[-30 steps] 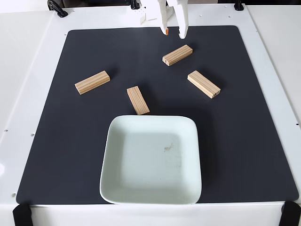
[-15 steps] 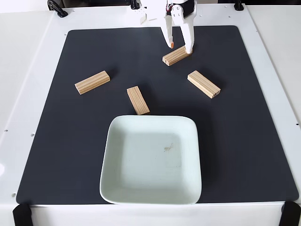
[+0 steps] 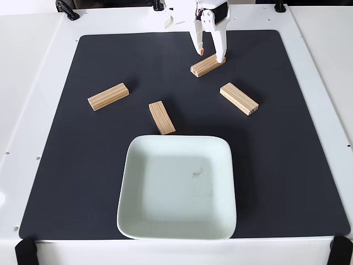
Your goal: Pick up the wooden block and place them on the plate.
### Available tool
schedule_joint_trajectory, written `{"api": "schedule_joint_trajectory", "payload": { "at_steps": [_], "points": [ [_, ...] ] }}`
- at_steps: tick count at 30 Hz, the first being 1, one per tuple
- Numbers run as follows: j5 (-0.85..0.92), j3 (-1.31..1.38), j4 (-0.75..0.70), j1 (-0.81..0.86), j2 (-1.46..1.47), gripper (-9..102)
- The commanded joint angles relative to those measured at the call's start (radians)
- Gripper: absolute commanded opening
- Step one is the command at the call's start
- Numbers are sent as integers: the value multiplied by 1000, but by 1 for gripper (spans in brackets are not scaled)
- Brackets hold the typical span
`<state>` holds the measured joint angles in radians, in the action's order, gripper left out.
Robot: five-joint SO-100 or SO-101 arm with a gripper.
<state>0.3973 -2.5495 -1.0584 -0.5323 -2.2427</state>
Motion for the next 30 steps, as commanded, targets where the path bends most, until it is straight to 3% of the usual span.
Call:
{"api": "schedule_joint_trajectory", "payload": {
  "at_steps": [1,6,30],
  "points": [
    [-2,-3,40,14,0,22],
    [-2,-44,114,15,2,22],
    [-91,18,199,0,140,22]
  ]
}}
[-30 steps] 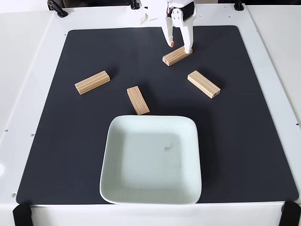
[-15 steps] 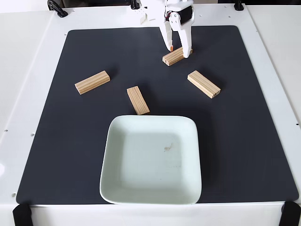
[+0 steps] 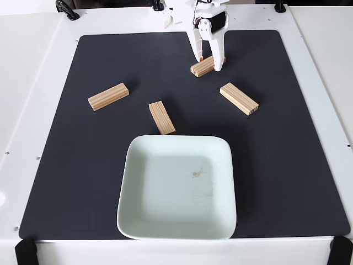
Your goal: Pick up the wooden block and place them on the plate.
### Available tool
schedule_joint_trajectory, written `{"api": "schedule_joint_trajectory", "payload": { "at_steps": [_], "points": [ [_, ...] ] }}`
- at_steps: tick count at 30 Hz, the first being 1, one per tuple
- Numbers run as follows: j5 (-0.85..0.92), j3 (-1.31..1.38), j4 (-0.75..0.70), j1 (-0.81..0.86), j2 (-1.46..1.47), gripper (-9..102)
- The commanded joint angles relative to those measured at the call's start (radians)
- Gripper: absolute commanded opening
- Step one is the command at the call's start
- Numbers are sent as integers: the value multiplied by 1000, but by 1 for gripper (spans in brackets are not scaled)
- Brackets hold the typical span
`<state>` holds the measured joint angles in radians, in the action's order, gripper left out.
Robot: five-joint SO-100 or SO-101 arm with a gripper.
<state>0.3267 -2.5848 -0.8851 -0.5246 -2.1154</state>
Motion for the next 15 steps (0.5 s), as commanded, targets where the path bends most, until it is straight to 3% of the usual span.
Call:
{"api": "schedule_joint_trajectory", "payload": {
  "at_steps": [1,10,15],
  "points": [
    [-25,61,25,-11,20,22],
    [-21,46,25,-17,37,20],
    [-21,44,18,-15,40,0]
  ]
}}
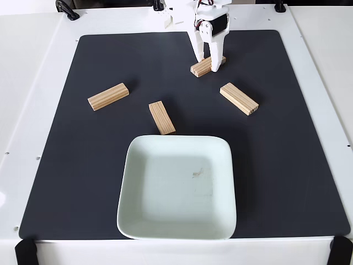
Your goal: Pick up the wooden block and place them on the plate.
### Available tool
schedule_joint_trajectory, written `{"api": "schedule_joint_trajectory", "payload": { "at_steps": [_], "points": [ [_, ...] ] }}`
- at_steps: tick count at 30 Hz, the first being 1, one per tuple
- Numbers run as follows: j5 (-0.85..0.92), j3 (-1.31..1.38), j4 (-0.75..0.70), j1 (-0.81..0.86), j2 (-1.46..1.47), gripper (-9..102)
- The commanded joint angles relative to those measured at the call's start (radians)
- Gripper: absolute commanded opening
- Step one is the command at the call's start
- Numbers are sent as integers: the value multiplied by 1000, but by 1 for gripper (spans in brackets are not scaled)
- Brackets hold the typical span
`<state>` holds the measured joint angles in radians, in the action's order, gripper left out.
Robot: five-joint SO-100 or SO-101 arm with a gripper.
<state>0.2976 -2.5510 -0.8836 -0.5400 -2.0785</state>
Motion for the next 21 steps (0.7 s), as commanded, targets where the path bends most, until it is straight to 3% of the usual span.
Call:
{"api": "schedule_joint_trajectory", "payload": {
  "at_steps": [1,10,21],
  "points": [
    [6,11,17,0,5,-1],
    [-5,-35,23,-9,-32,0],
    [-6,-55,23,69,-499,0]
  ]
}}
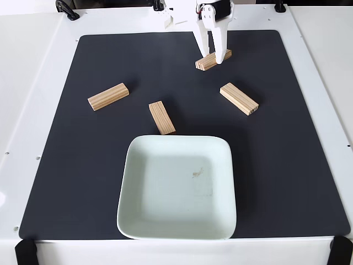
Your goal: Pick up the wooden block and place them on the plate.
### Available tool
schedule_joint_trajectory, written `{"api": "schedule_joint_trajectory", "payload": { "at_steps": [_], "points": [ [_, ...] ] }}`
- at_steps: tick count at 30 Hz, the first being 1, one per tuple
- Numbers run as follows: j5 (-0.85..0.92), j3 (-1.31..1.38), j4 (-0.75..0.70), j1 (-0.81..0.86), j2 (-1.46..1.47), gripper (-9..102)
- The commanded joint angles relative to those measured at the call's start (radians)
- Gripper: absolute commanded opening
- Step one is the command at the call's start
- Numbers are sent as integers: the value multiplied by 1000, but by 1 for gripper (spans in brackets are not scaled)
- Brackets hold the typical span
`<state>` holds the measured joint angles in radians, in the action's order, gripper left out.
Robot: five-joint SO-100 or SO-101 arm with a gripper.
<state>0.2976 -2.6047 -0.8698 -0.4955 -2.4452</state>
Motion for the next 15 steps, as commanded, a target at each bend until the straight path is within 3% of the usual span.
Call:
{"api": "schedule_joint_trajectory", "payload": {
  "at_steps": [1,9,15],
  "points": [
    [-6,-2,9,35,-181,0],
    [-44,66,74,153,-359,0],
    [-222,347,219,207,-103,-1]
  ]
}}
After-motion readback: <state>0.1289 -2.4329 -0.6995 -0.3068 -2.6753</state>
